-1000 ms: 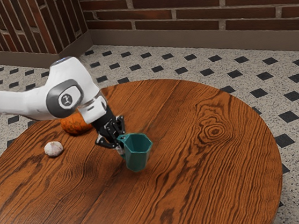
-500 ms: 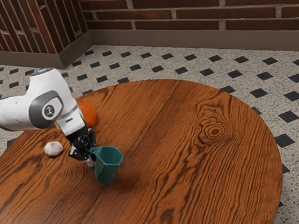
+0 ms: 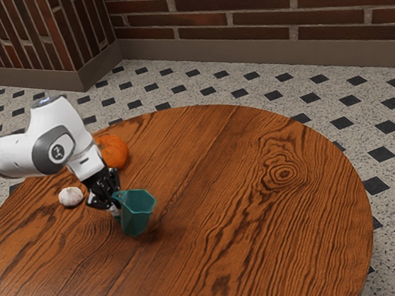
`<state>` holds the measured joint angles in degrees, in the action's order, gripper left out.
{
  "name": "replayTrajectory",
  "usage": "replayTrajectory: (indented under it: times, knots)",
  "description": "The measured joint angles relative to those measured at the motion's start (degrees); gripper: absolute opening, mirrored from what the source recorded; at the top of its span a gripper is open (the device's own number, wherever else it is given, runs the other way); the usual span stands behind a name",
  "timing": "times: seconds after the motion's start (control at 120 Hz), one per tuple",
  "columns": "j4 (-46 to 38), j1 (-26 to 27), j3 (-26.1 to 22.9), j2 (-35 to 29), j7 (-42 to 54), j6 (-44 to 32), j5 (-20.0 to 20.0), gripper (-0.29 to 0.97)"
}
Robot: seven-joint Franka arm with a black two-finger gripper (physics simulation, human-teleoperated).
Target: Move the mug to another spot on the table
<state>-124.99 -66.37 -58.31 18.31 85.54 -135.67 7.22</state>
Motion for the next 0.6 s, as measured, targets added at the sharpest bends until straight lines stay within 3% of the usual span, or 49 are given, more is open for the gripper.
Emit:
replayTrajectory:
  times: [0.367,0.6]
  knots:
    - [2.99,3.05,1.04,3.34,-0.27,-2.29,4.98,0.01]
    - [3.54,3.53,1.10,3.86,-0.35,-2.43,7.05,0.39]
